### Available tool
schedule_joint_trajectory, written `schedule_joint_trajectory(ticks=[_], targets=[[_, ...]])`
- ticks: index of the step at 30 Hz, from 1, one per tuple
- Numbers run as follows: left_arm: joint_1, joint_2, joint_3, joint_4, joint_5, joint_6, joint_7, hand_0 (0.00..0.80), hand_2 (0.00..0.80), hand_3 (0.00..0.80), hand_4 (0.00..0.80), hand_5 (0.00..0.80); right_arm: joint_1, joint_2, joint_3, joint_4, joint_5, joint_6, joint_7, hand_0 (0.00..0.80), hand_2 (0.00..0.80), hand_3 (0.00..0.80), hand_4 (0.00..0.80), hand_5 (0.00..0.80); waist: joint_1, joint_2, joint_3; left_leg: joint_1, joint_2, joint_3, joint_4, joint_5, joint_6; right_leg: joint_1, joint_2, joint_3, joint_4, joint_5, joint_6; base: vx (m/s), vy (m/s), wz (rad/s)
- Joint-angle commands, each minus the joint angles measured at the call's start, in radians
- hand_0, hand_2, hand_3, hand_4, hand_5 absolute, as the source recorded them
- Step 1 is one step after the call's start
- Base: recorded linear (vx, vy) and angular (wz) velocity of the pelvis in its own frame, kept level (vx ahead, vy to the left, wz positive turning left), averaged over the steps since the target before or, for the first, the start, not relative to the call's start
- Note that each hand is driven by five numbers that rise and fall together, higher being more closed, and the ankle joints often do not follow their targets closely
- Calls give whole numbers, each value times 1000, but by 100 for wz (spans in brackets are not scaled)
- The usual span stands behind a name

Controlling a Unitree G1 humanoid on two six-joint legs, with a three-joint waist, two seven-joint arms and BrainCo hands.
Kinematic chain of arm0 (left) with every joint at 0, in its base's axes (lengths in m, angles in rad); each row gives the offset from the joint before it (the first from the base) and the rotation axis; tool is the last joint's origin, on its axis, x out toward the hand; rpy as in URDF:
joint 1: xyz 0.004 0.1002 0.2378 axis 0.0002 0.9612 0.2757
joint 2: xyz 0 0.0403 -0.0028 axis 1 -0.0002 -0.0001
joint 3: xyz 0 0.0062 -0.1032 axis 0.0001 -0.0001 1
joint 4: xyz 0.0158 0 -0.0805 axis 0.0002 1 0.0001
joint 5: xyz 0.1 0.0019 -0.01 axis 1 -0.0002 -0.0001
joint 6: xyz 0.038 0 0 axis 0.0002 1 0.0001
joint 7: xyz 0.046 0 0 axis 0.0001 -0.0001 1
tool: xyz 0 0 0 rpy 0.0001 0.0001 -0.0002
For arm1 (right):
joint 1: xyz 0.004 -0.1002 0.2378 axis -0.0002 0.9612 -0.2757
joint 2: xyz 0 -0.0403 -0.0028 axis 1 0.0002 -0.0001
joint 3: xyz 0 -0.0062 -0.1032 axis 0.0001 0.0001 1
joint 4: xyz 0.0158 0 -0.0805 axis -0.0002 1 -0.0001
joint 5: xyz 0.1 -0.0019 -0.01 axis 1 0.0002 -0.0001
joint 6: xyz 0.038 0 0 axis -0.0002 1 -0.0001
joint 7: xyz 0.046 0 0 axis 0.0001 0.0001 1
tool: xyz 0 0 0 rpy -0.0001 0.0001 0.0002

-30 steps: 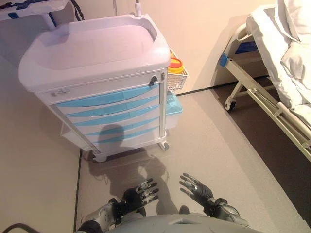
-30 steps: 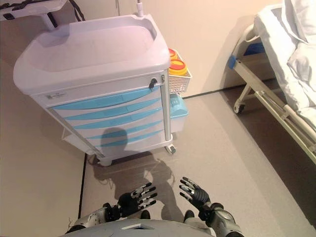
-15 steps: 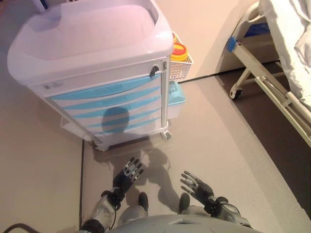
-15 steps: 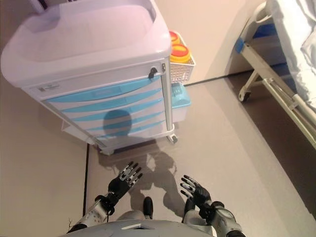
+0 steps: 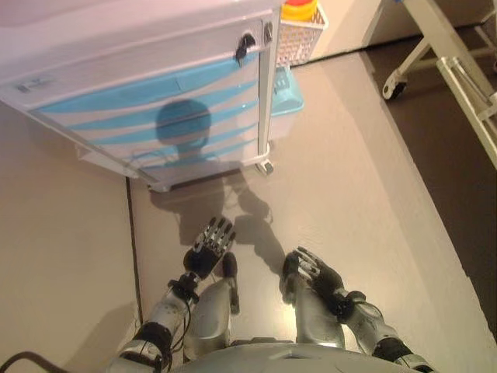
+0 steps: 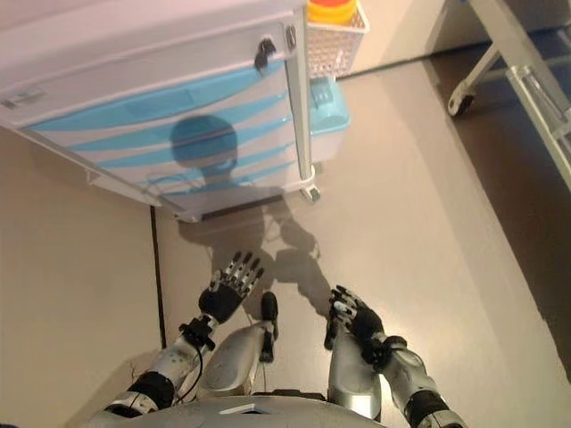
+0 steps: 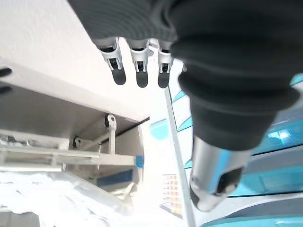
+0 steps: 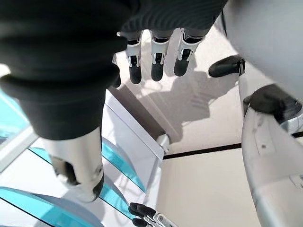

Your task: Open the drawer and pick up the medicine

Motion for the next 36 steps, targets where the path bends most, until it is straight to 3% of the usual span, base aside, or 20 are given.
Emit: schedule_joint_trajectory(ticks=[1,5,6,17,27,36], targets=[[-8,-48,40,-35,-94,7,-75,0,0,0,0,0,65,14,46,-71,13,13,-1,0,0,0,0,0,-17,-13,1,-111,-46,-22,98,-62,31,-57,22,30,151,-87,23,30,77,-9],[-50,-59,63,-75,-171,2,-136,0,0,0,0,0,72,9,54,-111,2,28,-10,0,0,0,0,0,-33,-29,25,-168,-46,3,165,-89,44,-124,28,60,193,-82,23,33,87,-20],[-63,-59,68,-84,-182,-12,-142,0,0,0,0,0,74,7,55,-119,4,33,-11,0,0,0,0,0,-37,-35,29,-169,-48,2,187,-121,42,-127,27,71,213,-107,32,107,76,-18],[-187,-30,180,-146,-373,-113,-211,0,0,0,0,0,81,-5,59,-132,-4,43,22,0,0,0,0,0,-71,-75,57,-239,-21,35,272,-164,60,-201,48,124,232,-79,52,53,56,-8],[-351,139,299,-104,-545,-129,-164,0,0,0,0,0,90,-46,73,-113,-22,27,49,0,0,0,0,0,-98,-77,63,-270,-10,60,317,-193,72,-223,42,149,219,-61,57,33,65,-8],[-494,301,353,-21,-562,-144,-124,0,0,0,0,0,91,-76,99,-83,-14,-16,69,0,0,0,0,0,-113,-76,65,-296,4,80,334,-209,75,-245,35,152,210,-53,55,7,24,-2]])
